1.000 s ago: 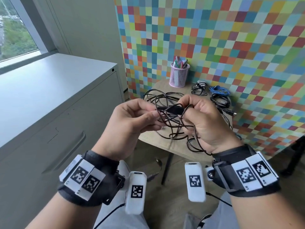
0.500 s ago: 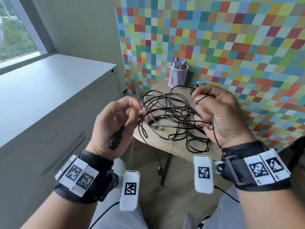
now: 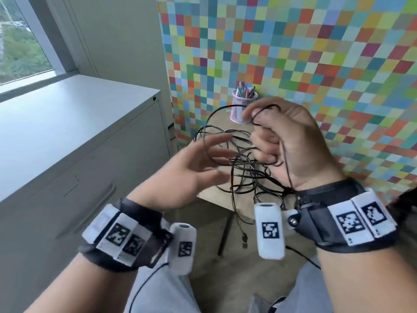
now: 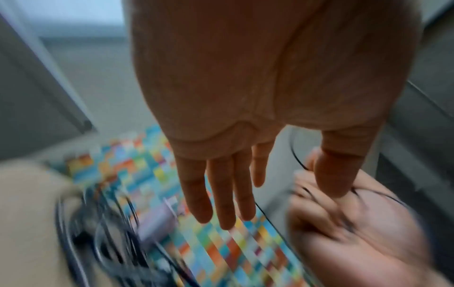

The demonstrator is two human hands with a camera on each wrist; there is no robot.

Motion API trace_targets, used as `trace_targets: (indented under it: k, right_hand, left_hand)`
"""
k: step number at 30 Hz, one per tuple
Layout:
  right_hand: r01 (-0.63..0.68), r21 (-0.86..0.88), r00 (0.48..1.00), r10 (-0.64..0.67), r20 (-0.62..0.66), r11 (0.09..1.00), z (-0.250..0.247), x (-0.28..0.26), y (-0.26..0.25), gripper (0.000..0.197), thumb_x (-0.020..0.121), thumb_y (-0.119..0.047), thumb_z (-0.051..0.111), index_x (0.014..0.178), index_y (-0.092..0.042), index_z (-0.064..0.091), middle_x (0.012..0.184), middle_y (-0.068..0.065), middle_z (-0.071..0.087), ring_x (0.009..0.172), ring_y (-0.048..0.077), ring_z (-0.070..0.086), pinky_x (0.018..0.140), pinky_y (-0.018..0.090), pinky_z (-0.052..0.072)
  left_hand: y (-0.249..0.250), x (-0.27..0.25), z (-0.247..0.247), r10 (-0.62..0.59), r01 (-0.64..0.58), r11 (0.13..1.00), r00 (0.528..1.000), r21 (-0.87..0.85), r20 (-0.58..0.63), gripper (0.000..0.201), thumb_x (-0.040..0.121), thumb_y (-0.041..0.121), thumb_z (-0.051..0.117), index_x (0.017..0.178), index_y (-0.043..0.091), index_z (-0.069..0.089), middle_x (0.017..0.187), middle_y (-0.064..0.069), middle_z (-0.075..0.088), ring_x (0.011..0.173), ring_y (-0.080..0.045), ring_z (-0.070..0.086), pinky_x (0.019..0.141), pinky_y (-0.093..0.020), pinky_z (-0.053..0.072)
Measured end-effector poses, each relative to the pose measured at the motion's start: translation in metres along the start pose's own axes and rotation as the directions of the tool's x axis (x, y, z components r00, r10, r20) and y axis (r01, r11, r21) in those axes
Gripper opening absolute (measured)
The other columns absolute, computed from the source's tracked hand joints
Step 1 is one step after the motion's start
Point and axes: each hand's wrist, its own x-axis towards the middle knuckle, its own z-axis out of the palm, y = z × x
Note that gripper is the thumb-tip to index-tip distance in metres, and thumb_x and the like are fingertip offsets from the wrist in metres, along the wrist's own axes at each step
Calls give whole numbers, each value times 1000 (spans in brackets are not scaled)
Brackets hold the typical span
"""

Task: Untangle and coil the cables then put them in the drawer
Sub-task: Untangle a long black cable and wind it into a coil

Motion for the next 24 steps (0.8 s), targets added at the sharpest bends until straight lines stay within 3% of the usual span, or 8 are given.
trace_targets:
  k: [3,5,7,11,14,18,20,24]
  right_hand:
    - [13,-21,1000,-14,-12,1000,12,5,-1,16,92,-11,55,84,-10,69,49,-6,26,40,9,20,45,19,17]
    - [9,-65,997,-15,-81,998,3,6,-9,15,95,-12,56,86,-11,68,48,-7,32,44,12,25,45,19,24]
    - [-38,-196,984,2,-180,980,-14,4,-16,16,102,-11,55,91,-10,66,50,-9,49,50,19,40,43,24,36]
    - [-155,-424,923,-21,-384,892,-50,-2,-25,19,104,-14,59,87,-14,68,90,-1,70,56,22,61,40,26,43]
    - [-209,-567,888,-88,-451,797,-74,-4,-36,20,104,-19,59,88,-18,70,65,-12,63,44,19,49,35,20,31]
    - [-180,-743,935,-123,-332,644,-77,-9,-47,19,101,-20,62,86,-23,72,58,-25,62,50,-2,55,52,7,38]
    - [-143,-817,972,-75,-221,558,-63,-8,-43,12,97,-19,68,86,-21,73,72,-19,72,65,-4,62,68,22,48]
    - [-49,-870,999,46,-30,491,-18,-7,-28,6,93,-20,70,88,-22,69,81,-16,73,78,7,67,77,38,53]
  left_hand:
    - [-4,6,27,18,-7,983,998,-183,60,31,100,9,56,129,19,64,77,-9,68,83,-27,70,86,-35,53]
    - [-12,4,28,-13,15,978,1000,-209,10,25,103,27,49,99,20,73,58,3,41,50,-16,47,66,-36,51]
    - [-17,1,19,-56,28,969,993,-247,-108,37,105,34,48,76,22,67,53,9,32,45,-9,28,46,-23,34]
    - [-19,-7,-9,-93,-54,946,899,-319,-429,43,111,24,39,72,18,55,51,8,28,44,-9,17,42,-22,12]
    - [-29,-15,-36,-79,-13,990,781,-143,-619,41,110,24,44,71,20,55,51,2,33,42,-14,22,42,-22,18]
    - [-33,-25,-52,-51,365,718,876,592,-479,23,100,31,60,78,29,69,63,3,65,60,-17,62,63,-34,50]
    - [-21,-23,-40,-62,333,700,909,631,-412,10,94,30,64,99,36,69,89,15,73,86,-8,70,85,-35,56]
    - [6,-13,-8,69,15,895,983,445,-172,75,82,42,72,150,44,42,147,24,52,138,5,45,118,-39,38]
